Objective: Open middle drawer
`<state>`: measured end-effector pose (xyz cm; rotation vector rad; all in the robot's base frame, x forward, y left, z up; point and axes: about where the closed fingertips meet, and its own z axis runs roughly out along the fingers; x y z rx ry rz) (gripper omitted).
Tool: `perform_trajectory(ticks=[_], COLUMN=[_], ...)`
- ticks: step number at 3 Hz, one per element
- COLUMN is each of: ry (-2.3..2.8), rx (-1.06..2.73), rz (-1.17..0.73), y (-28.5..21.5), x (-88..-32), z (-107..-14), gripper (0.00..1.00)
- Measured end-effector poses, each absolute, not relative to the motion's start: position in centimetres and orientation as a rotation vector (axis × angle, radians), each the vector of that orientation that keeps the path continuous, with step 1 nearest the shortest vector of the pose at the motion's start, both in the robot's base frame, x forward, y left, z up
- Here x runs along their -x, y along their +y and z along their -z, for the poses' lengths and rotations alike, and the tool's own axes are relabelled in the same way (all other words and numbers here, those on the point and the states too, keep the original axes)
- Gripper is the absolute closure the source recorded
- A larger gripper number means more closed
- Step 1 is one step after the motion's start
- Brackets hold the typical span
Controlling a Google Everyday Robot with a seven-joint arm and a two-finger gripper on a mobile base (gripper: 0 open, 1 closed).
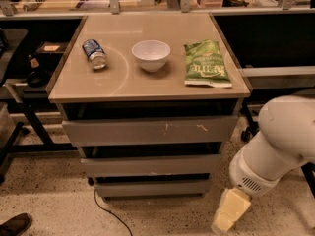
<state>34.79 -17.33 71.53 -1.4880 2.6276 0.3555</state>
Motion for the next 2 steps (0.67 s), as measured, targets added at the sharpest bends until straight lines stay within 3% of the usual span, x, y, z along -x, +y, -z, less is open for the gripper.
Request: perform_trajectory(ticks=[1,2], ry=[2.586,2.586], rx=[1.476,1.474], rz=[-0.524,-0.523], y=[-14.11,-14.09], x=[-36.35,-36.35], z=[-62.34,-62.33], gripper=[0.00,0.00])
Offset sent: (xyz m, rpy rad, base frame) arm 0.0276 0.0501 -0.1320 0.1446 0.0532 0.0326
